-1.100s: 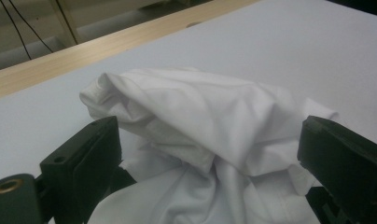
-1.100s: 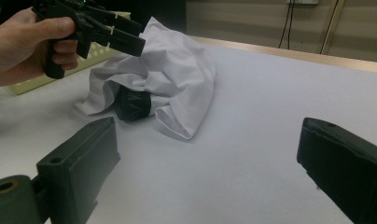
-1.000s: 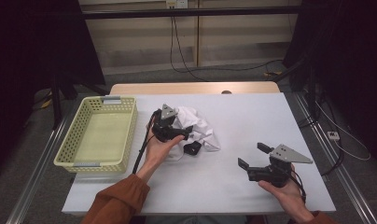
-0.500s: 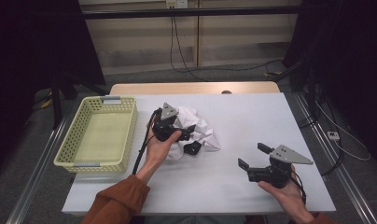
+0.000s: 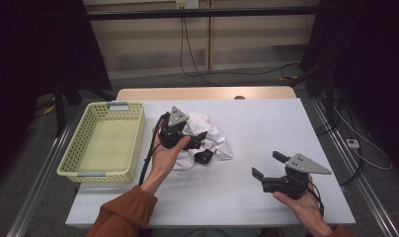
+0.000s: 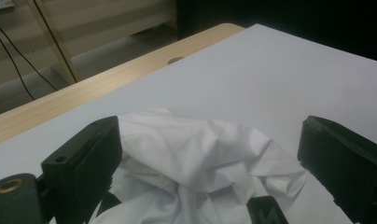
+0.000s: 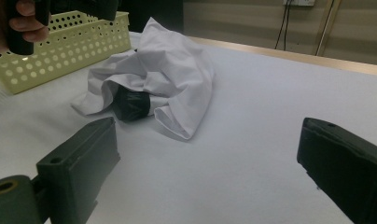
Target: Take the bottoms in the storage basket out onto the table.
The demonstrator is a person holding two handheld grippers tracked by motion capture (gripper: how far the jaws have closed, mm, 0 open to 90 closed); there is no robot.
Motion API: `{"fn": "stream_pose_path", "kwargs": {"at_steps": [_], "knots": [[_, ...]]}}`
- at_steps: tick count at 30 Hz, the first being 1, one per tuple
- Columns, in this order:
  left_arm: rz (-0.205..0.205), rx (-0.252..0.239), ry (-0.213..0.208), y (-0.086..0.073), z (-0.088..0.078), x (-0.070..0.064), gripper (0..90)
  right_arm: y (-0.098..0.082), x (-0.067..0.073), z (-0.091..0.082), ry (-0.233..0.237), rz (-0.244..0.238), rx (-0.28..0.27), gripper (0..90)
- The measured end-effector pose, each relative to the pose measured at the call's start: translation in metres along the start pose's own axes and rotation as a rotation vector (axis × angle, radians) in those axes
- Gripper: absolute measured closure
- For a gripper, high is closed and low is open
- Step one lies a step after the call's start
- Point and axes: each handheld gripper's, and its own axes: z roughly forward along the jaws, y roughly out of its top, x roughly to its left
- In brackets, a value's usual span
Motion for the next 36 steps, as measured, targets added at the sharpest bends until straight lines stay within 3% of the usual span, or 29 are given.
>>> {"fn": "stream_pose_path", "kwargs": {"at_steps": [7, 13, 24, 30, 36], "knots": [[0.028, -0.001, 0.032, 0.002, -0.013, -0.004, 5.5, 0.000, 0.000, 0.000, -0.001, 0.001, -0.001, 5.1], [0.027, -0.031, 0.027, 0.004, -0.023, -0.007, 5.0, 0.000, 0.000, 0.001, -0.002, 0.002, 0.000, 5.1], [0.025, -0.027, 0.000, 0.000, -0.033, -0.008, 5.8, 0.000, 0.000, 0.001, -0.003, 0.002, 0.000, 5.0], [0.025, -0.049, 0.035, -0.002, -0.040, -0.006, 5.1, 0.000, 0.000, 0.001, -0.001, -0.002, 0.001, 5.1], [0.029, -0.057, 0.028, -0.004, -0.051, -0.005, 4.7, 0.000, 0.000, 0.002, -0.001, -0.004, 0.002, 5.1]]}}
